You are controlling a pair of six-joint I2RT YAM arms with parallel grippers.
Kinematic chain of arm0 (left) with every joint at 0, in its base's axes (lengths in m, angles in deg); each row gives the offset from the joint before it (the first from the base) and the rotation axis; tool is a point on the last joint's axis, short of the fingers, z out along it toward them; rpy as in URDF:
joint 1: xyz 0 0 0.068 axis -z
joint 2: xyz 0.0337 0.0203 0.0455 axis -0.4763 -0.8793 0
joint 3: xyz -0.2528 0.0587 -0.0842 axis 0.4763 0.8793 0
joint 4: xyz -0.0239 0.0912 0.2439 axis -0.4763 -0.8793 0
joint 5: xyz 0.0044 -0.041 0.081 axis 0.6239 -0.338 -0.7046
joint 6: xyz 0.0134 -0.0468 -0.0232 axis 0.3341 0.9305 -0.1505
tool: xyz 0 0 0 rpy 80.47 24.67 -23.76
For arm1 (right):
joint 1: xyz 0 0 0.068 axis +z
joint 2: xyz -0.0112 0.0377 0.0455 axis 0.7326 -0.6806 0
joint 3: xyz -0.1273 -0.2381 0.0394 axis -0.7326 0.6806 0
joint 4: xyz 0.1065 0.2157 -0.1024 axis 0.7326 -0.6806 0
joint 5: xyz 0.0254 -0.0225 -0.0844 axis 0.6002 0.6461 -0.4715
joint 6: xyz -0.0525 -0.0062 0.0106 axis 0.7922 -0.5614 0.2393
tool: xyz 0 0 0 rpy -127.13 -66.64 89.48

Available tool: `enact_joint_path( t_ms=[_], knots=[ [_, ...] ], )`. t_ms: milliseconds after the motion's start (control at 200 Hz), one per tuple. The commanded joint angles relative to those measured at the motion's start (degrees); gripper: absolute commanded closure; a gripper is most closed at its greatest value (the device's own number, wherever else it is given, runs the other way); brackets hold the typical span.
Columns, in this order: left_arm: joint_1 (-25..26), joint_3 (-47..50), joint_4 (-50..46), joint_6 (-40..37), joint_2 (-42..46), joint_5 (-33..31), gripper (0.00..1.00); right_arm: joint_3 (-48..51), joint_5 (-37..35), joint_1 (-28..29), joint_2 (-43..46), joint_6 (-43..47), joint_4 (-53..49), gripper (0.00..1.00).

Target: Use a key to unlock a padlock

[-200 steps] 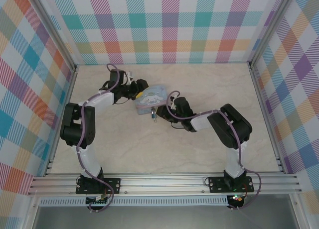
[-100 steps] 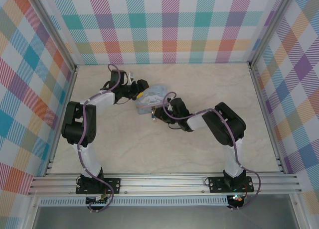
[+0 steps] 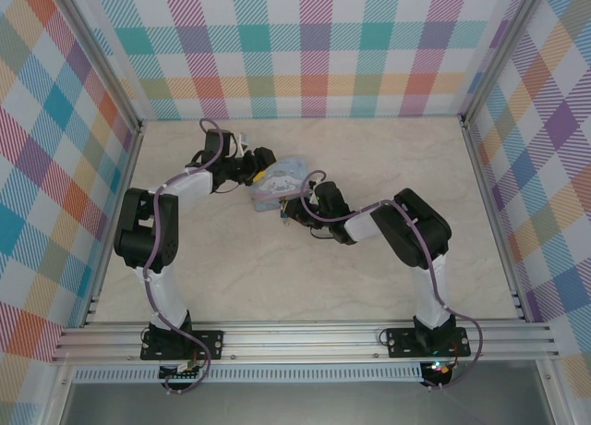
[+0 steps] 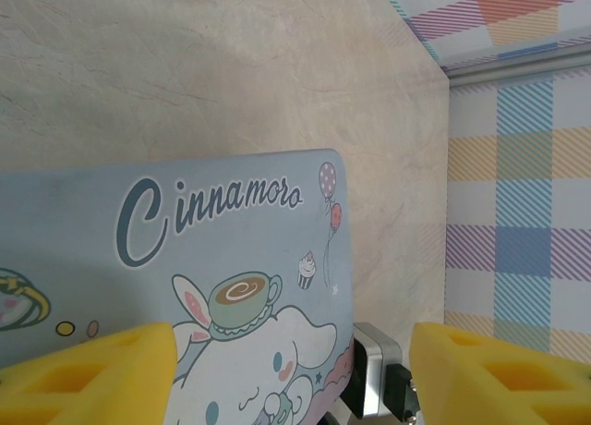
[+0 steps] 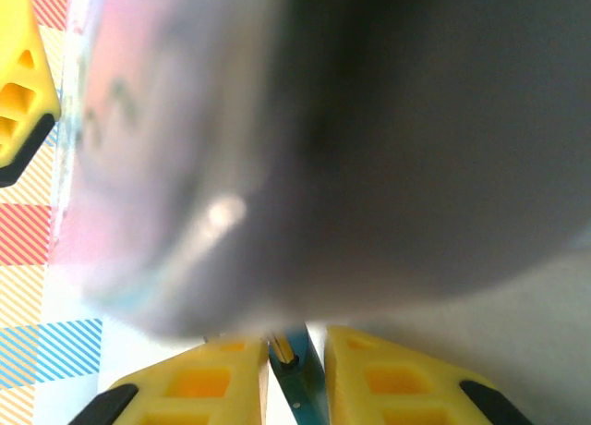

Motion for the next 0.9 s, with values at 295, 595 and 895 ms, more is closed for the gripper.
enact_joint_path(
  t_ms=[295, 595, 895],
  knots=[
    [0.2, 1.0, -0.2, -0.9, -0.4, -0.5, 0.33, 1.3, -0.9, 0.8, 0.0, -1.9, 1.3, 0.91],
    [0.3, 4.9, 0.5, -1.5, 1.5, -1.2, 0.33, 3.4, -5.1, 0.5, 1.3, -9.8, 6.1, 0.92],
    [0.8, 10.7, 2.5, -1.1, 4.9, -3.2, 0.33, 5.0, -12.1, 0.4, 1.3, -19.3, 9.6, 0.94]
  ],
)
